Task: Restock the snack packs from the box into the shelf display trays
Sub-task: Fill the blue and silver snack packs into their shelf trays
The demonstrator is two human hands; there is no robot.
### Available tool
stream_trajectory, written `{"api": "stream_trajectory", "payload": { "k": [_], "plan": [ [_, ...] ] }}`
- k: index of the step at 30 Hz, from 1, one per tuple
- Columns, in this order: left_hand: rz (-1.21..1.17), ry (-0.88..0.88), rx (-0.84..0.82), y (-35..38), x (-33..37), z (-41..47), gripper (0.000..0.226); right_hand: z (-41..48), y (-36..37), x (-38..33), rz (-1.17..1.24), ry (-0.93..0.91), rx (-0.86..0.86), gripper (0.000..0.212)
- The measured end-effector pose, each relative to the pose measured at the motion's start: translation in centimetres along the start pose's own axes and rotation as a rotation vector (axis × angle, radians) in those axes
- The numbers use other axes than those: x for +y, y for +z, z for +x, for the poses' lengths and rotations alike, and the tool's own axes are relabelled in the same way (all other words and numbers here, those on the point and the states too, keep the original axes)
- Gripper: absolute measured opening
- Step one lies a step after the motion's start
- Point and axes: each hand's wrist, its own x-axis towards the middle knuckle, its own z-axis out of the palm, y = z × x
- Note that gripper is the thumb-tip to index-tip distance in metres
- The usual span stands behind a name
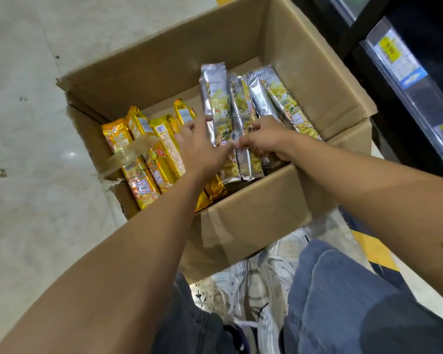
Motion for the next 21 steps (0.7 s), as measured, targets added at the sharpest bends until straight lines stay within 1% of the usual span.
{"api": "stream_trajectory", "payload": {
  "k": [3,5,7,10,12,14,16,19,20,21],
  "plan": [
    [-0.042,0.101,-0.058,-0.3,0.3,0.2,0.057,0.3,-0.6,0.4,0.01,-0.023,0.035,0.076],
    [-0.125,0.082,-0.101,-0.7,0.1,0.5,0.055,0.4,-0.7,0.3,0.019,-0.032,0.029,0.081],
    [-0.245,0.026,-0.137,-1.2,-0.4,0.8,0.055,0.1,-0.6,0.1,0.067,-0.015,-0.002,0.084],
    [-0.346,-0.055,-0.165,-2.1,-0.8,1.8,0.061,-0.3,-0.4,-0.5,0.191,-0.005,-0.022,0.076],
    [-0.438,-0.088,-0.218,-2.8,-0.4,2.3,0.055,-0.5,-0.5,-0.7,0.271,-0.023,0.017,0.072],
    [-0.423,-0.08,-0.238,-3.7,0.3,2.2,0.048,-0.9,-0.6,-0.9,0.317,-0.051,0.054,0.076],
    [-0.381,-0.088,-0.241,-4.6,1.1,1.8,0.05,-1.8,-0.7,-1.3,0.339,-0.085,0.083,0.079],
    [-0.366,-0.064,-0.269,-6.4,3.0,1.4,0.052,-3.6,-1.7,-3.4,0.351,-0.163,0.149,0.077],
    [-0.364,-0.038,-0.268,-7.2,4.0,1.1,0.052,-4.2,-2.3,-4.0,0.349,-0.185,0.177,0.082],
    [-0.359,-0.002,-0.256,-8.1,5.0,0.9,0.053,-4.7,-3.1,-4.7,0.355,-0.203,0.207,0.093]
  ]
}}
